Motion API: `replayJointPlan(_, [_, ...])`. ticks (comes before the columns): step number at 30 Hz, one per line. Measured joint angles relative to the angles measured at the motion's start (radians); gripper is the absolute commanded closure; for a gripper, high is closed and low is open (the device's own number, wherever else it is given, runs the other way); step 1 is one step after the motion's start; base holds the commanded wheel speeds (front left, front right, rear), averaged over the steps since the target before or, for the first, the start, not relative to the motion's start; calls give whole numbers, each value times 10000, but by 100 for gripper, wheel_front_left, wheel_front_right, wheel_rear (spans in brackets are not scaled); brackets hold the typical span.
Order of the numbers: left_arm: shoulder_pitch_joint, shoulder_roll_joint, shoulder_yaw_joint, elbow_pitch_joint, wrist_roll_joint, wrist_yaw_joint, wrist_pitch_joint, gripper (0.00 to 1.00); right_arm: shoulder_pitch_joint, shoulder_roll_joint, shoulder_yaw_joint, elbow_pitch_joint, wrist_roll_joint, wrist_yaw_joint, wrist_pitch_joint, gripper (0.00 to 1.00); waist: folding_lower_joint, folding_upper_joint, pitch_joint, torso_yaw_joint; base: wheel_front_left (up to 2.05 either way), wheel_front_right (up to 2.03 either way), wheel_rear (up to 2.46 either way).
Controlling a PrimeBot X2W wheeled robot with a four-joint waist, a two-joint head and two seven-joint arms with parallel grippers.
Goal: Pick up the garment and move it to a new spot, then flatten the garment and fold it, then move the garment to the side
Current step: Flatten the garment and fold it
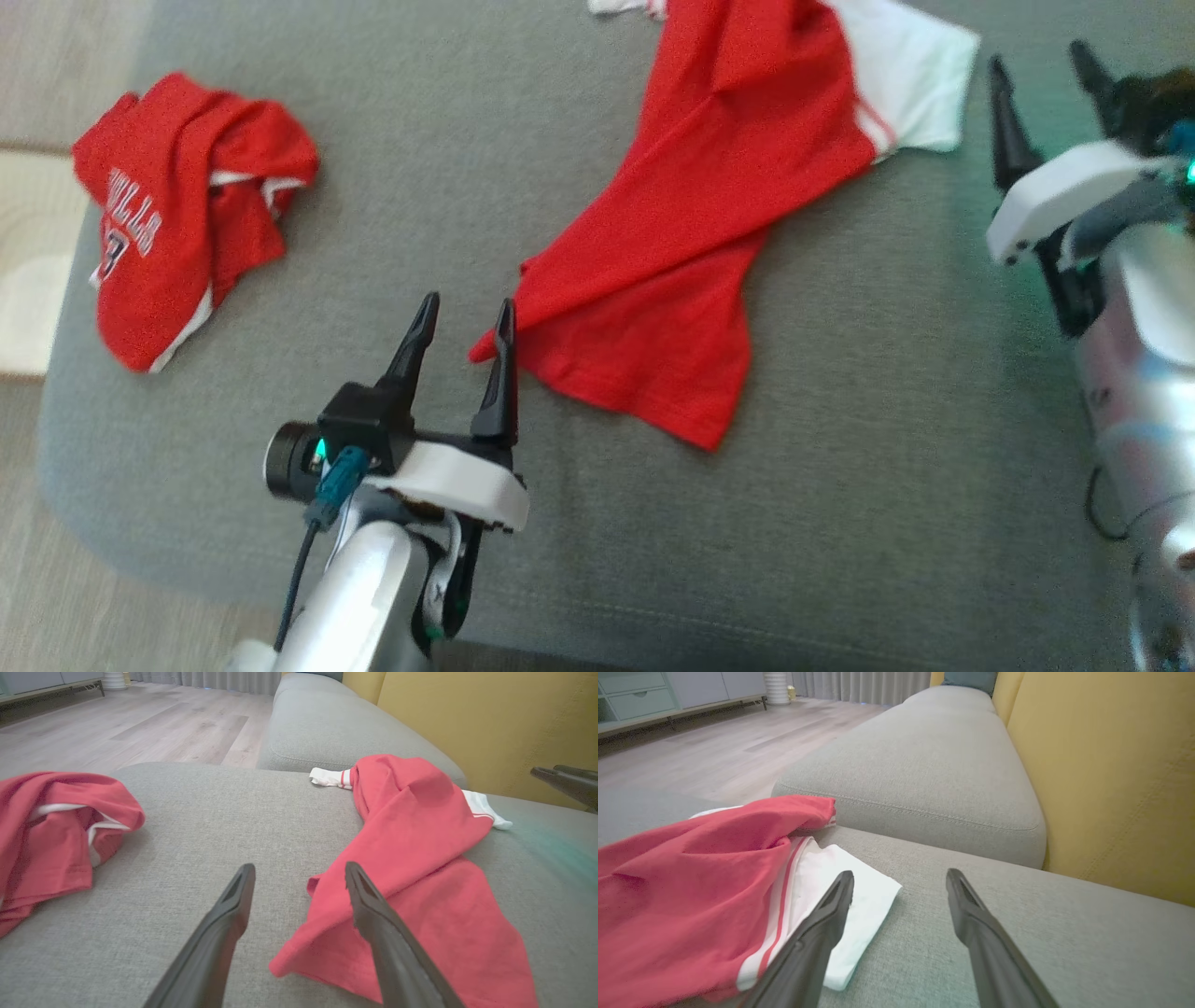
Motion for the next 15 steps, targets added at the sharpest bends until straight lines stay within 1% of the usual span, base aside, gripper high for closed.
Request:
replayJointPlan(8, [-416,-2,-272,-265,-199,94,0,0,-1327,-476,-157,1592,-418,0,267,0,0,0,795,803,0,0,0])
replayJointPlan(11, [-450,-4,-391,-305,-213,142,0,0,-1663,-669,-387,1990,-635,0,339,0,0,0,1039,1018,0,0,0])
replayJointPlan(15, [-639,-8,-497,-414,-407,178,-2,0,-1921,-748,-677,2406,-918,0,349,0,0,0,1314,1248,0,0,0])
